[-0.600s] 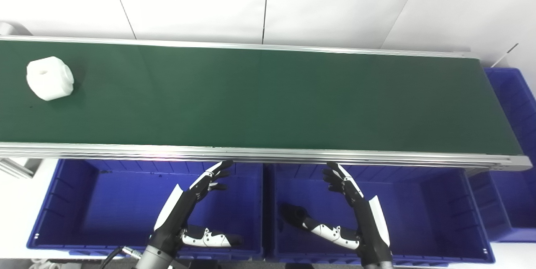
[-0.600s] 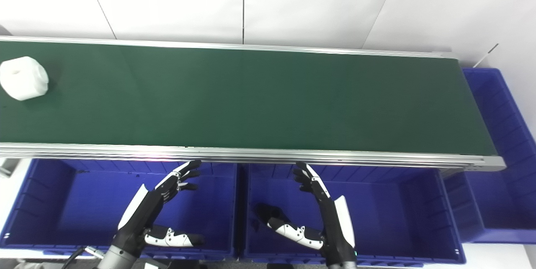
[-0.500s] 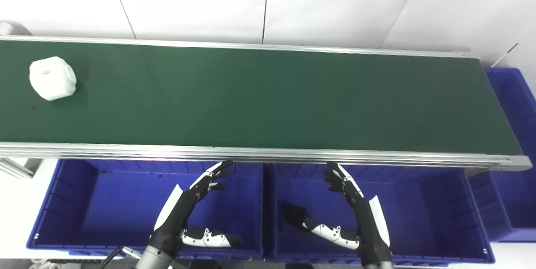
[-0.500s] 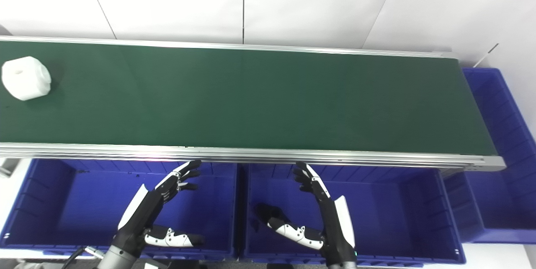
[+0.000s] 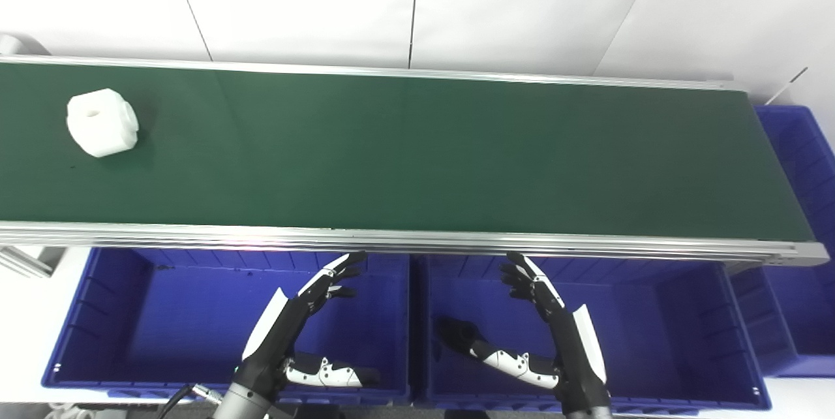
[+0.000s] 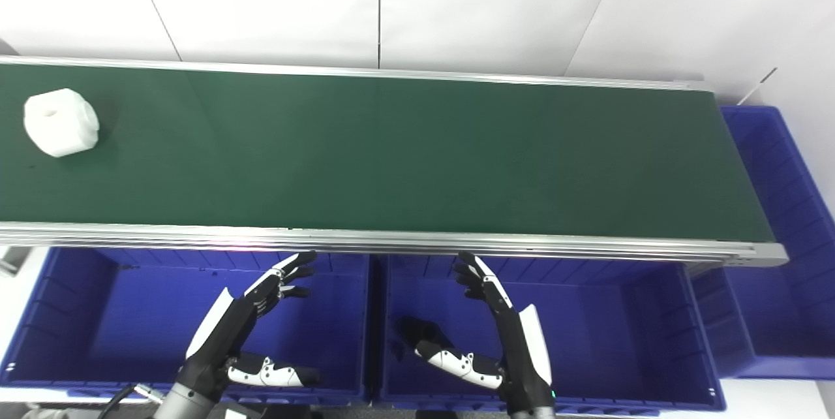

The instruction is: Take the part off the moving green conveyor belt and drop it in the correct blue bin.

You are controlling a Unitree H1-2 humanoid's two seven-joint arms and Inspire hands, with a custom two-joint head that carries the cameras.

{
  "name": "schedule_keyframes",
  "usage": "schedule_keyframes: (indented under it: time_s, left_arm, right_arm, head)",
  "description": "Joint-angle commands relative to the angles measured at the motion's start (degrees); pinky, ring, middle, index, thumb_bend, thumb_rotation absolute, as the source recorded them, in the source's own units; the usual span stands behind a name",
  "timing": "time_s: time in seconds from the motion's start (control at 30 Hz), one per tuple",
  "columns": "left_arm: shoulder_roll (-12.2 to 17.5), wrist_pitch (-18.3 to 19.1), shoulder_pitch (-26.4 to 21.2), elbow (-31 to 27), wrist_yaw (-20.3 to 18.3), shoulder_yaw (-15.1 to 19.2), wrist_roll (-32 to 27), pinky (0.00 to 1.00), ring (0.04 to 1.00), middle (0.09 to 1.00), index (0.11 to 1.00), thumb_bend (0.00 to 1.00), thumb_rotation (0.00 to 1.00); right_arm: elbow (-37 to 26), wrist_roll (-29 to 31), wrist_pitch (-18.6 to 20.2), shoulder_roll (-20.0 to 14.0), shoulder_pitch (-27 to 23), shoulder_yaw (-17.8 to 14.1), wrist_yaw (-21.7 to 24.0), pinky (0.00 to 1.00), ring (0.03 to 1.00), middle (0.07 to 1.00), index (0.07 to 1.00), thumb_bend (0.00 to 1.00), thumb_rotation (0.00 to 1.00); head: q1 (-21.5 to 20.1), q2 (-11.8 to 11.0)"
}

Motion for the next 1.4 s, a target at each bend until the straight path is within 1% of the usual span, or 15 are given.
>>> schedule_keyframes:
  time_s: [0.0,0.23,0.5,0.6,0.63,0.67,0.7,0.73,0.8,0.87,0.9,1.0,1.1,1.23,1.37]
  left_arm:
    - [0.68,-2.06,-0.36,-1.51,0.59,0.04,-0.35,0.75,0.876,0.927,0.888,0.79,0.32]
    - [0.56,-2.06,-0.50,-1.49,1.82,-0.35,0.15,0.74,0.867,0.918,0.878,0.80,0.31]
    - [0.94,-2.06,-0.57,-1.39,1.78,-0.70,0.25,0.75,0.871,0.923,0.884,0.80,0.32]
    - [0.98,-2.06,-0.82,-1.10,2.48,-1.13,0.85,0.75,0.868,0.921,0.884,0.79,0.32]
    - [0.85,-2.06,-0.91,-0.90,2.74,-1.36,0.88,0.74,0.867,0.919,0.881,0.80,0.31]
    - [0.81,-2.06,-1.01,-0.75,3.22,-1.65,1.17,0.74,0.867,0.919,0.880,0.80,0.31]
    - [0.66,-2.06,-1.09,-0.51,3.66,-2.01,1.45,0.74,0.865,0.918,0.880,0.80,0.32]
    - [0.56,-2.06,-1.19,-0.28,4.13,-2.40,1.73,0.74,0.865,0.917,0.880,0.79,0.32]
    - [0.18,-2.06,-1.40,0.44,5.39,-3.59,2.38,0.74,0.862,0.913,0.878,0.80,0.32]
    - [0.02,-2.05,-1.85,1.24,6.72,-5.09,3.13,0.74,0.862,0.909,0.876,0.80,0.31]
    - [0.01,-2.05,-2.02,1.55,6.96,-5.60,3.25,0.74,0.862,0.908,0.874,0.80,0.31]
    - [-0.15,-2.05,-2.39,2.41,7.95,-6.69,4.50,0.73,0.858,0.909,0.867,0.82,0.33]
    - [-0.13,-2.05,-2.61,2.61,8.78,-7.37,4.97,0.71,0.848,0.902,0.859,0.84,0.32]
    - [0.11,-2.06,-2.80,2.59,9.80,-8.10,5.12,0.71,0.840,0.894,0.852,0.85,0.30]
    - [0.59,-2.05,-3.18,2.69,11.33,-9.10,5.75,0.70,0.841,0.896,0.849,0.85,0.30]
  right_arm:
    - [-0.77,0.53,-3.45,-0.38,-0.07,0.07,-1.08,0.75,0.807,0.835,0.891,0.81,0.38]
    - [-0.69,0.34,-3.45,-0.59,-0.18,0.36,-1.42,0.75,0.801,0.834,0.889,0.80,0.38]
    - [-0.67,0.71,-3.45,-0.63,-0.15,0.56,-1.38,0.75,0.804,0.834,0.889,0.81,0.38]
    - [-0.76,1.26,-3.45,-0.81,-0.06,0.50,-0.98,0.77,0.814,0.837,0.896,0.80,0.37]
    - [-0.67,1.43,-3.45,-0.97,-0.08,0.52,-1.04,0.77,0.815,0.836,0.896,0.80,0.37]
    - [-0.61,1.32,-3.45,-1.08,-0.09,0.53,-1.24,0.77,0.815,0.836,0.896,0.80,0.37]
    - [-0.45,1.30,-3.45,-1.31,-0.08,0.52,-1.45,0.77,0.814,0.836,0.895,0.80,0.37]
    - [-0.29,1.34,-3.46,-1.54,-0.08,0.52,-1.60,0.76,0.812,0.836,0.896,0.80,0.37]
    - [0.36,1.92,-3.45,-2.58,-0.13,0.81,-2.00,0.77,0.813,0.839,0.901,0.79,0.37]
    - [1.03,2.85,-3.45,-3.73,-0.27,1.21,-2.34,0.78,0.821,0.847,0.908,0.77,0.38]
    - [1.24,3.43,-3.45,-4.02,-0.27,1.28,-2.41,0.79,0.825,0.849,0.910,0.77,0.38]
    - [1.81,5.41,-3.46,-4.69,-0.32,1.48,-2.07,0.81,0.837,0.857,0.921,0.77,0.39]
    - [2.04,6.54,-3.45,-5.06,-0.29,1.47,-1.44,0.83,0.849,0.868,0.932,0.77,0.39]
    - [1.93,5.75,-3.46,-5.37,-0.20,1.70,-1.99,0.84,0.855,0.870,0.939,0.75,0.37]
    - [2.19,5.99,-3.45,-5.43,-0.13,1.82,-2.11,0.84,0.855,0.865,0.934,0.75,0.37]
  head:
    - [0.03,0.07]
    - [0.22,-0.11]
    - [0.48,-0.29]
    - [1.54,-0.43]
    - [3.49,-1.10]
    - [3.49,-1.10]
    - [5.86,-1.96]
    - [6.77,-2.38]
    - [12.39,-4.73]
    - [14.94,-6.15]
    - [14.94,-6.15]
    - [17.12,-8.24]
    - [17.24,-8.51]
    - [16.11,-8.68]
    - [14.84,-9.03]
